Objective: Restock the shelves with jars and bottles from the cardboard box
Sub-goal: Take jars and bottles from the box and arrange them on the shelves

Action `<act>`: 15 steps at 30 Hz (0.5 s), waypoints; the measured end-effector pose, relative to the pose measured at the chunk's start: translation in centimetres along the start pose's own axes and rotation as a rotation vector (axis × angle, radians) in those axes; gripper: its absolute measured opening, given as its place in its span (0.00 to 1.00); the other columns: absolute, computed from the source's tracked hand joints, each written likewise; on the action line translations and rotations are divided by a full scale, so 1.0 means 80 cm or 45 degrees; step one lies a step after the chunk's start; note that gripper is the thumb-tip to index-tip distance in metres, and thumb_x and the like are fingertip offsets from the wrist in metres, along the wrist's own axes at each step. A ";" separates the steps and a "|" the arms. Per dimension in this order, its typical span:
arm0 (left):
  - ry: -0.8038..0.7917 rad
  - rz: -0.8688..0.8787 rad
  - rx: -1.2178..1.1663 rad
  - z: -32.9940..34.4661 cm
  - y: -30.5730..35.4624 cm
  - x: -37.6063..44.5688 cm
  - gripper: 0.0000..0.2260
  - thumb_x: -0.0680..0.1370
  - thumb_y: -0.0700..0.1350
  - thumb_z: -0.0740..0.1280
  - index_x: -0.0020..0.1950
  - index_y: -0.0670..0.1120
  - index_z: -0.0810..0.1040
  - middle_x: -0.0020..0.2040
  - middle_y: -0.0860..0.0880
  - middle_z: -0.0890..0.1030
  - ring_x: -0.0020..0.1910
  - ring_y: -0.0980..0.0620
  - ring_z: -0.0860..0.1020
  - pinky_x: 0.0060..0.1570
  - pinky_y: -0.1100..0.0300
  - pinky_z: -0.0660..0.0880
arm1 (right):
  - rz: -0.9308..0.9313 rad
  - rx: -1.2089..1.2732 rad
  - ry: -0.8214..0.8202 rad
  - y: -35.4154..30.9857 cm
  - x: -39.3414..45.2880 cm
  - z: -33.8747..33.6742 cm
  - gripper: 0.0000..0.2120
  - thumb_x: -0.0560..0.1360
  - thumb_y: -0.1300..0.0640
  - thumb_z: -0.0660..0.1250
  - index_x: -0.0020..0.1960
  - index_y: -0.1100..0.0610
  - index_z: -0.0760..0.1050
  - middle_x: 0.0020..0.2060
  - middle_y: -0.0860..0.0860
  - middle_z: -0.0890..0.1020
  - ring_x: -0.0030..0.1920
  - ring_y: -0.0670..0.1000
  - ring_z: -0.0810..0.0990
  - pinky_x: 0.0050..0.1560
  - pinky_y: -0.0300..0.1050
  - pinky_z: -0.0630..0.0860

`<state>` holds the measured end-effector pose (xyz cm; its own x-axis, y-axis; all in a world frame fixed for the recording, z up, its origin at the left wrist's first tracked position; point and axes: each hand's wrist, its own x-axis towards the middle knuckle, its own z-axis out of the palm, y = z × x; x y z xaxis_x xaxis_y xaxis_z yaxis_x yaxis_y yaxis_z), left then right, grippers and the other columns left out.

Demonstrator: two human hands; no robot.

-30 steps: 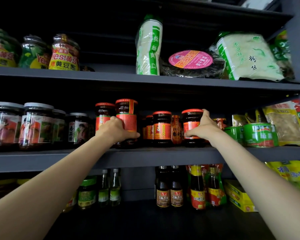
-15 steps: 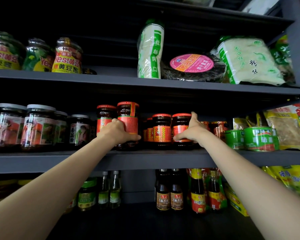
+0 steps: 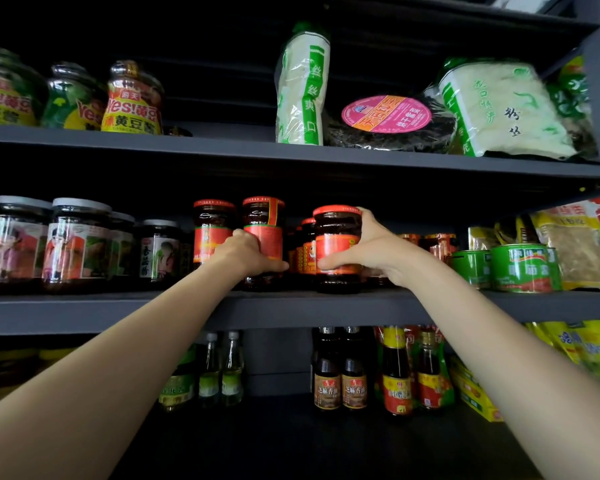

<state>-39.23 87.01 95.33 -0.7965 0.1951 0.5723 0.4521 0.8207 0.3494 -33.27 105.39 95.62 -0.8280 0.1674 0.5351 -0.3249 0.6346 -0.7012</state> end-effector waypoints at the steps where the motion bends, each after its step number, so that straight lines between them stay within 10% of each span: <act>1: 0.002 0.002 -0.013 0.000 0.000 0.000 0.36 0.73 0.60 0.67 0.67 0.33 0.63 0.67 0.40 0.66 0.63 0.43 0.71 0.56 0.55 0.70 | -0.015 0.002 0.004 -0.001 -0.001 0.004 0.57 0.59 0.56 0.81 0.75 0.45 0.46 0.65 0.50 0.69 0.65 0.53 0.70 0.68 0.55 0.67; 8: -0.192 -0.014 -0.342 -0.003 -0.028 0.008 0.28 0.70 0.50 0.73 0.64 0.39 0.68 0.60 0.43 0.74 0.60 0.44 0.73 0.61 0.53 0.70 | 0.040 0.198 -0.115 0.005 -0.017 0.009 0.43 0.64 0.65 0.77 0.71 0.51 0.58 0.61 0.51 0.74 0.61 0.51 0.73 0.67 0.52 0.67; 15: -0.201 0.055 -0.383 0.001 -0.031 0.010 0.20 0.70 0.47 0.74 0.57 0.40 0.74 0.45 0.46 0.77 0.48 0.49 0.75 0.49 0.59 0.70 | -0.015 -0.145 0.189 0.002 -0.022 0.024 0.42 0.62 0.50 0.79 0.67 0.53 0.59 0.56 0.49 0.70 0.59 0.51 0.71 0.60 0.49 0.70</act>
<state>-41.02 85.13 94.88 -0.8159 0.3260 0.4776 0.5660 0.6193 0.5442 -32.78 103.76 93.66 -0.7452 0.2633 0.6126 -0.2737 0.7169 -0.6412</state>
